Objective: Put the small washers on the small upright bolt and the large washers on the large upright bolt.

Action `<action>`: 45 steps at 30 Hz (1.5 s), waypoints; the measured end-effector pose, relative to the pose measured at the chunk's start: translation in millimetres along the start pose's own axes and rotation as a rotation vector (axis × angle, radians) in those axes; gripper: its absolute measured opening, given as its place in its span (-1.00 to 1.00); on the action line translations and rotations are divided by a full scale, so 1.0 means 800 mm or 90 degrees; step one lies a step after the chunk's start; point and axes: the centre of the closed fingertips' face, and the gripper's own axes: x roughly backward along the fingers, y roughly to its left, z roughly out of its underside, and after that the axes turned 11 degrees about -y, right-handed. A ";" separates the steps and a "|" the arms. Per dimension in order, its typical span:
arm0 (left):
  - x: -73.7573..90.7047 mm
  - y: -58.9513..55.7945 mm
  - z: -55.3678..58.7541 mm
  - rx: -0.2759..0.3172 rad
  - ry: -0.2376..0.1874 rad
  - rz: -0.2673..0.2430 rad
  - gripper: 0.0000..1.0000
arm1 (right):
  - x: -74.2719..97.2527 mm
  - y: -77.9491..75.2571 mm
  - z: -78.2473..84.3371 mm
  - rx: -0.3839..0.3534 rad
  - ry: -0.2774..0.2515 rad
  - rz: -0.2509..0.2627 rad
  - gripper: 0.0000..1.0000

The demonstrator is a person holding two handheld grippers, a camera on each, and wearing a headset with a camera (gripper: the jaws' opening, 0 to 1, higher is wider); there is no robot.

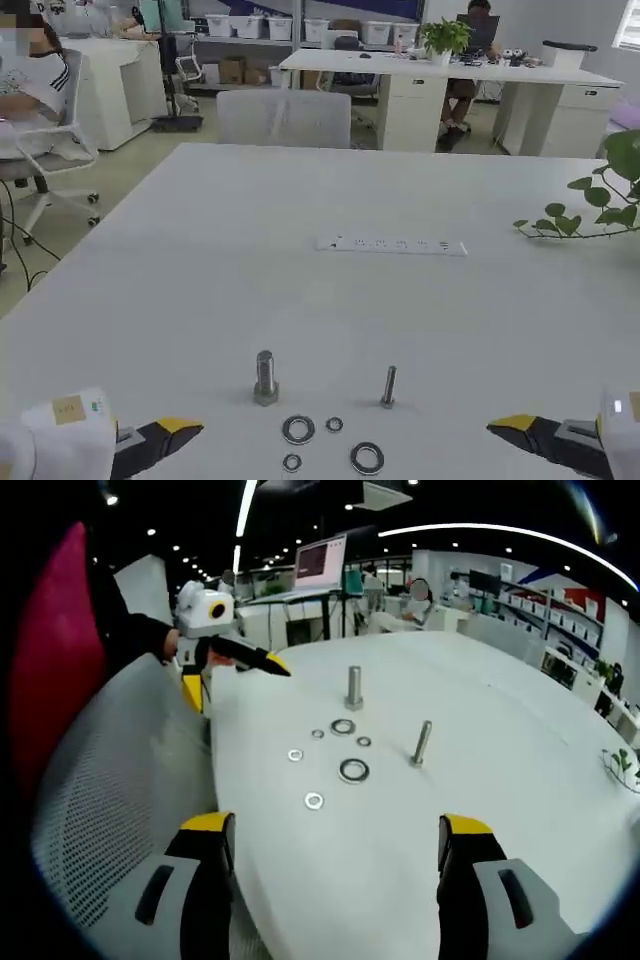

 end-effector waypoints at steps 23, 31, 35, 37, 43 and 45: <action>0.000 0.002 0.002 -0.002 0.002 -0.009 0.91 | -0.001 -0.001 0.003 -0.003 0.005 0.002 0.65; -0.001 0.002 0.001 -0.002 0.003 -0.011 0.91 | -0.001 -0.002 0.004 -0.005 0.008 0.000 0.65; -0.001 0.003 0.000 -0.003 0.003 -0.012 0.90 | -0.001 -0.002 0.004 -0.003 0.010 -0.001 0.64; -0.001 0.004 0.000 -0.003 0.003 -0.012 0.90 | -0.001 -0.002 0.004 -0.002 0.010 -0.001 0.64; -0.001 0.003 0.001 -0.003 0.004 -0.012 0.89 | -0.002 -0.002 0.005 -0.001 0.014 -0.002 0.63; -0.001 0.004 0.002 -0.003 0.006 -0.012 0.89 | -0.002 -0.001 0.006 -0.001 0.017 -0.003 0.63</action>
